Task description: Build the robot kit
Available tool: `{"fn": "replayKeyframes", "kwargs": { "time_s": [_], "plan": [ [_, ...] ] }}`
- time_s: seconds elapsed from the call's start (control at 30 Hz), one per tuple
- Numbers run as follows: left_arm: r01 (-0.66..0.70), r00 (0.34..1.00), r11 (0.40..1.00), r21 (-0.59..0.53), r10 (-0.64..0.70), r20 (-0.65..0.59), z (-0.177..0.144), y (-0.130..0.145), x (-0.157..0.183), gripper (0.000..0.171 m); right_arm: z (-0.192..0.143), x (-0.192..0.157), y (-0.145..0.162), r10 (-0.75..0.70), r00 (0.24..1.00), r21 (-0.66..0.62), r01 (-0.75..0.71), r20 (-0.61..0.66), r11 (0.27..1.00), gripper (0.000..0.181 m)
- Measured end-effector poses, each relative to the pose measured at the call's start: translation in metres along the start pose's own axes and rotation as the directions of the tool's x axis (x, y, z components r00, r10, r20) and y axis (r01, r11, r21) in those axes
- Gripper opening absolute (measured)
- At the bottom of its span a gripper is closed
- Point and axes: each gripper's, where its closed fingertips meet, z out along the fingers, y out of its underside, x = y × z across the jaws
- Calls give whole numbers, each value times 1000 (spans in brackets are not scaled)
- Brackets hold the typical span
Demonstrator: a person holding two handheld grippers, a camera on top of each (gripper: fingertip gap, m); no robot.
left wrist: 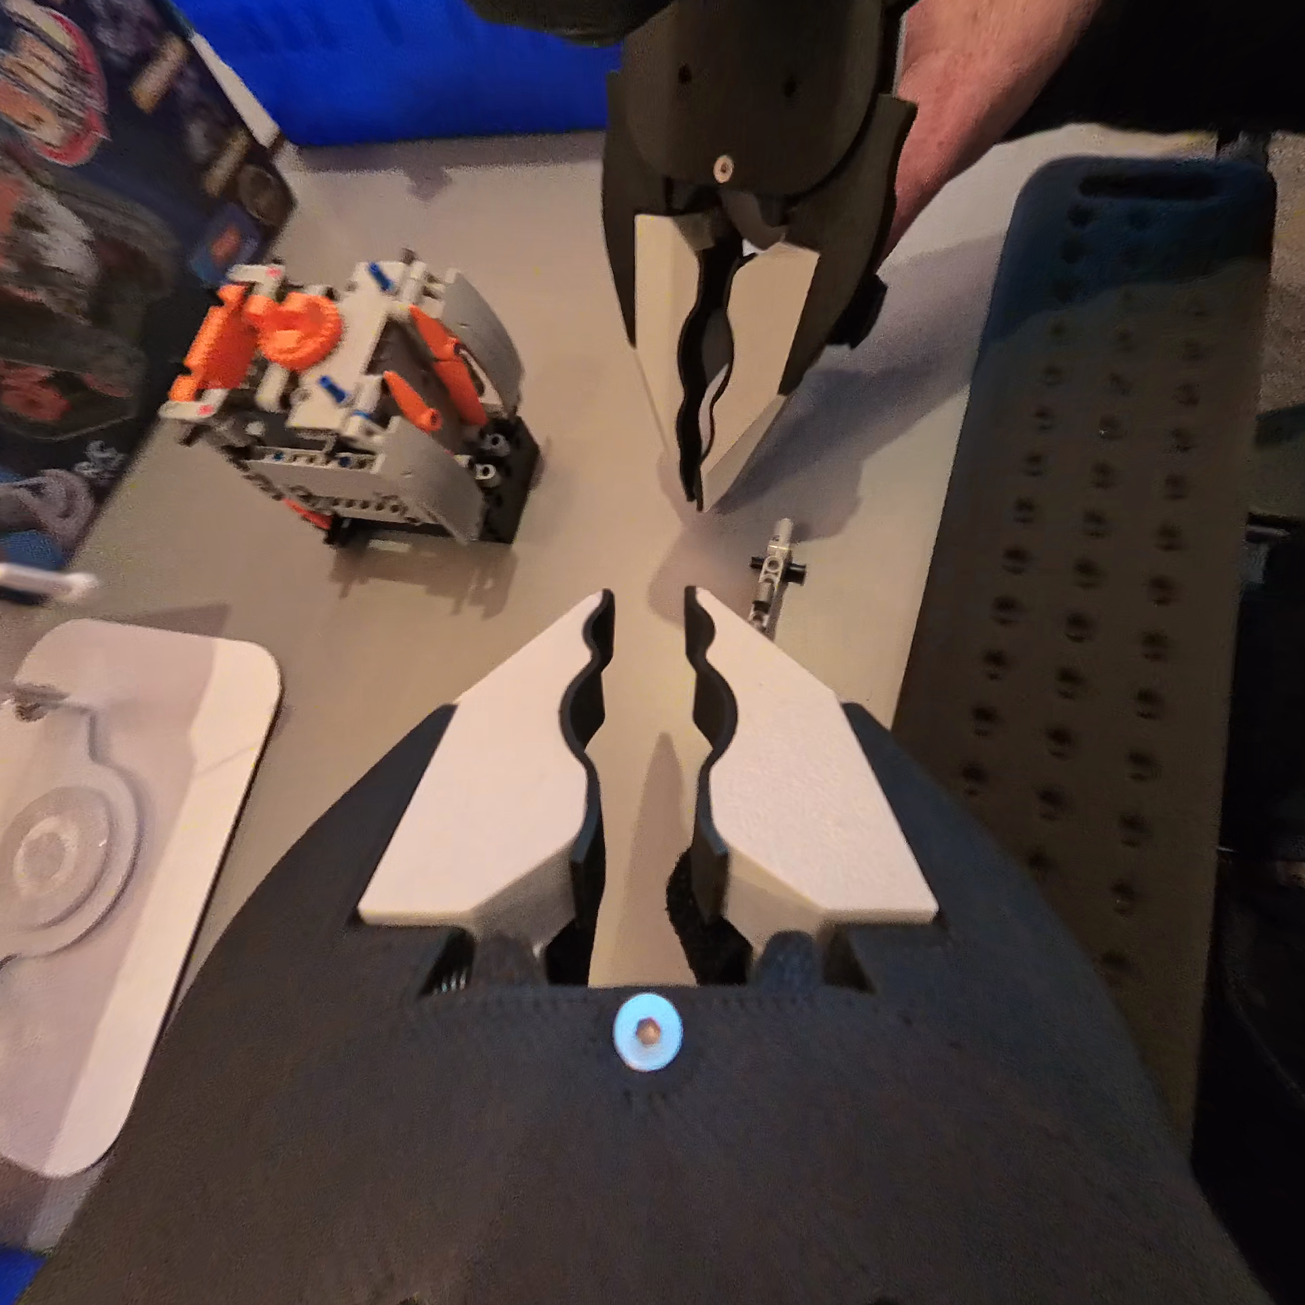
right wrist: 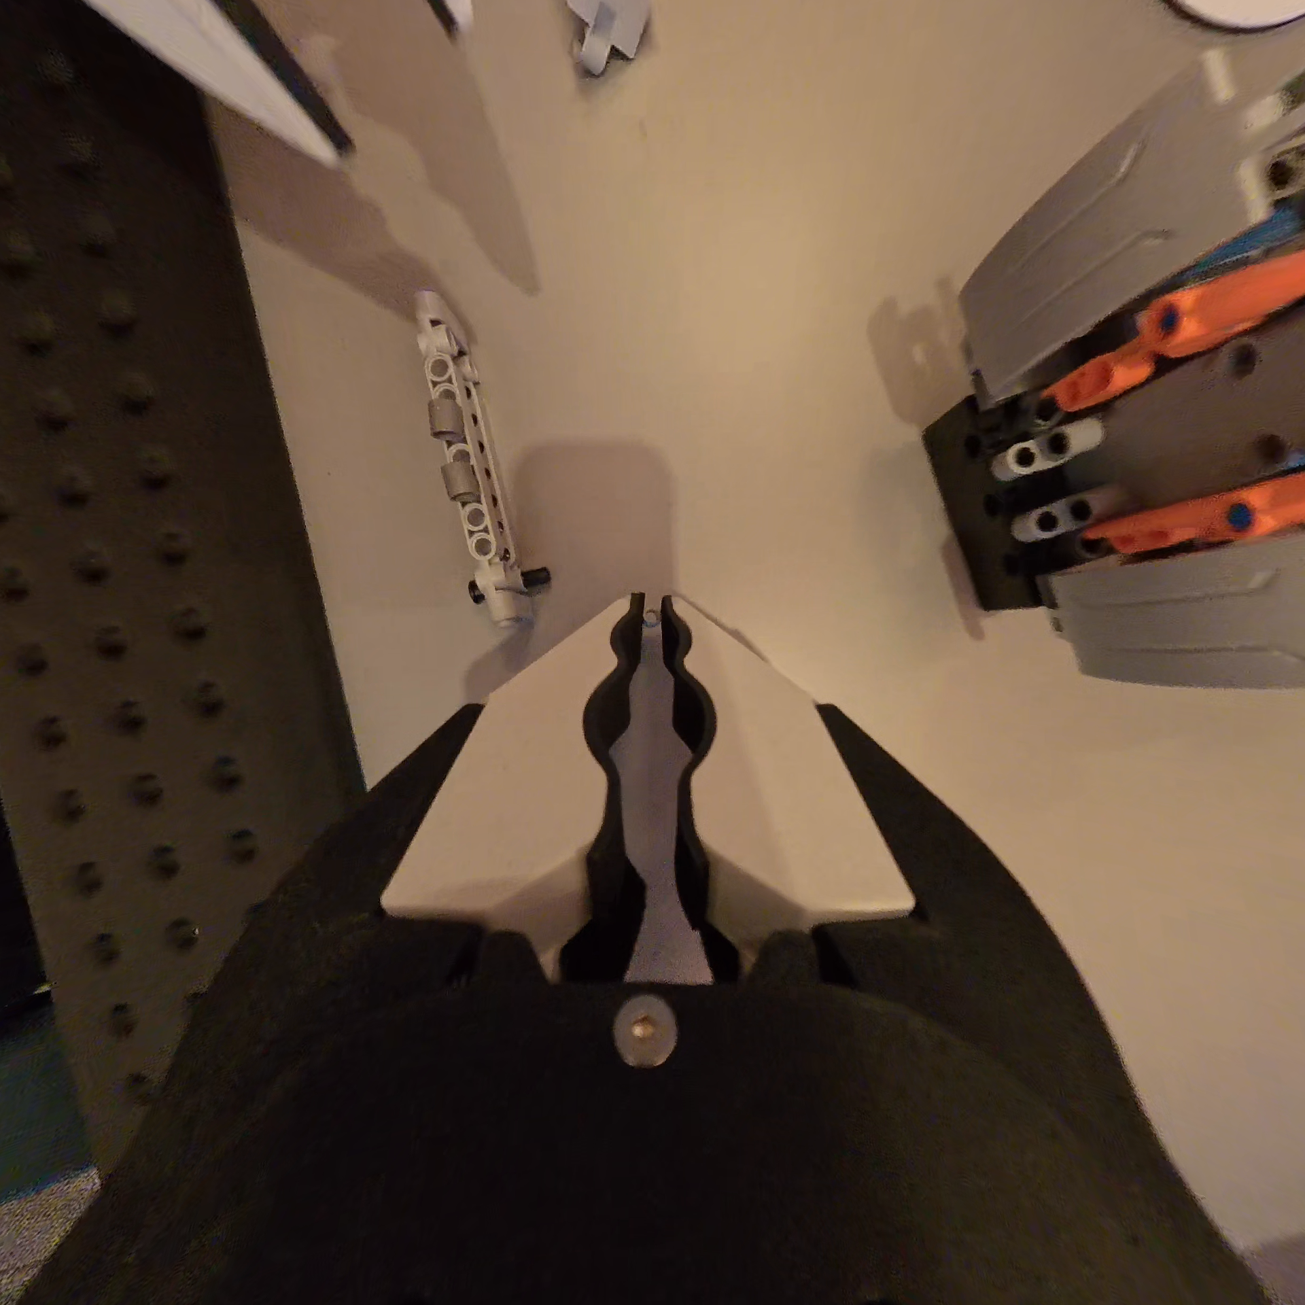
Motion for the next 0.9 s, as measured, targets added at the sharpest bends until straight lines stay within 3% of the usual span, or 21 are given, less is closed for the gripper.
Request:
{"fn": "replayKeyframes", "kwargs": {
  "time_s": [0.23,0.53,0.9],
  "plan": [
    [-50,994,989,-139,36,-99,36,6,6,15,13,-1,1,16,1000,36,-16,18,999,11],
    [-67,972,970,-233,11,-234,73,12,17,17,-26,8,13,90,996,167,-92,21,982,16],
    [-112,969,955,-273,44,-245,98,15,24,10,-30,7,21,118,993,239,-122,29,963,12]
  ]
}}
